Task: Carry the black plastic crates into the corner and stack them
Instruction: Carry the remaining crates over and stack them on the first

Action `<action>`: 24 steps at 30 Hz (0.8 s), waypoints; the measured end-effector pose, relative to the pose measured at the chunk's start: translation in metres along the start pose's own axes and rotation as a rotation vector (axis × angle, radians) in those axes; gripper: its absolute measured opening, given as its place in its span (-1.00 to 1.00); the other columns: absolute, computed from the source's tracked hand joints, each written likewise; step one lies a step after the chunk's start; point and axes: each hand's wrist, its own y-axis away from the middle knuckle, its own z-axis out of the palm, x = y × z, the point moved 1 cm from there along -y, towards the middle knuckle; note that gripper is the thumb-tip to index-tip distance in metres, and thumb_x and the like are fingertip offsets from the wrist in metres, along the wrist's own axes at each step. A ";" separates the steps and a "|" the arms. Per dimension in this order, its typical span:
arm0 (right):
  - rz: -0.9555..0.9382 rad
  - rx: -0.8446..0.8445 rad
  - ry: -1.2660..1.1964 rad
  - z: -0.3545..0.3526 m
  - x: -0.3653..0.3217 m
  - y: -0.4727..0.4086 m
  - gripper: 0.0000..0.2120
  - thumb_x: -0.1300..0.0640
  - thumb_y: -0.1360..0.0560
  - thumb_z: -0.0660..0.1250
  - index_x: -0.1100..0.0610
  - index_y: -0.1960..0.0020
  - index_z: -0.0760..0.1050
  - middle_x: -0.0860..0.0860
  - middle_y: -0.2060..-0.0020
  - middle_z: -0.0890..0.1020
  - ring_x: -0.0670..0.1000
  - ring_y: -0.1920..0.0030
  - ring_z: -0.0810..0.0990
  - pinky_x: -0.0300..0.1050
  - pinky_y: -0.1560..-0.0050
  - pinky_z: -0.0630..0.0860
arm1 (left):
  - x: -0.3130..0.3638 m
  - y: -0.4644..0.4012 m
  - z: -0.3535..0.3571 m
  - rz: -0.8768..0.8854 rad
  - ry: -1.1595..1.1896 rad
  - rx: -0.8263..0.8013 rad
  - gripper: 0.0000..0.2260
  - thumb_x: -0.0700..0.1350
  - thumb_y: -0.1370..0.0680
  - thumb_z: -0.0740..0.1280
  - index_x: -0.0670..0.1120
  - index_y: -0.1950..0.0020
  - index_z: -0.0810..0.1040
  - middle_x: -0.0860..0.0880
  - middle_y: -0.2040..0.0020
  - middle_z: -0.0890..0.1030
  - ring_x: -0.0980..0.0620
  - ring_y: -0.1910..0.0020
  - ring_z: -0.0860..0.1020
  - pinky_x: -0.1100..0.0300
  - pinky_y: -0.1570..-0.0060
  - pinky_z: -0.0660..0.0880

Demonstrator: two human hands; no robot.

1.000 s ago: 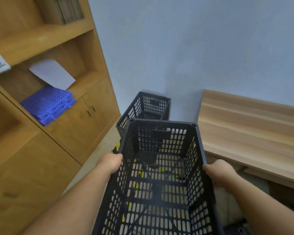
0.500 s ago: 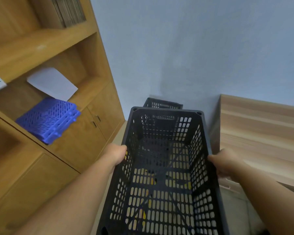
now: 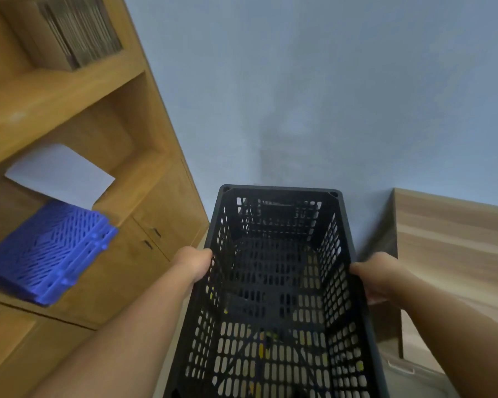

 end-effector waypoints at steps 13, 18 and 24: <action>0.056 0.120 -0.048 -0.002 -0.081 -0.081 -0.75 0.12 -0.63 0.31 0.34 -0.02 0.58 0.25 0.18 0.74 0.23 0.26 0.77 0.13 0.17 0.74 | 0.095 -0.134 0.001 0.059 -0.082 -0.107 -0.69 -0.06 -0.72 0.25 -0.27 -0.30 0.56 -0.19 -0.11 0.67 -0.11 0.13 0.60 0.06 0.19 0.48; 0.100 0.213 0.019 0.012 -0.108 -0.110 -0.69 0.08 -0.62 0.29 0.32 0.08 0.61 0.20 0.25 0.73 0.19 0.31 0.76 0.08 0.16 0.73 | 0.124 -0.186 0.001 0.087 -0.097 -0.157 -0.79 -0.10 -0.72 0.26 -0.24 -0.18 0.53 -0.18 -0.13 0.65 -0.18 -0.04 0.60 0.04 0.01 0.47; 0.134 0.254 0.027 0.031 -0.128 -0.141 -0.68 0.04 -0.61 0.29 0.29 0.10 0.61 0.19 0.23 0.72 0.18 0.24 0.75 0.14 0.04 0.71 | 0.145 -0.240 0.003 0.068 -0.111 -0.213 -0.71 -0.06 -0.69 0.30 -0.25 -0.27 0.56 -0.22 -0.14 0.68 -0.24 -0.12 0.67 -0.08 -0.16 0.61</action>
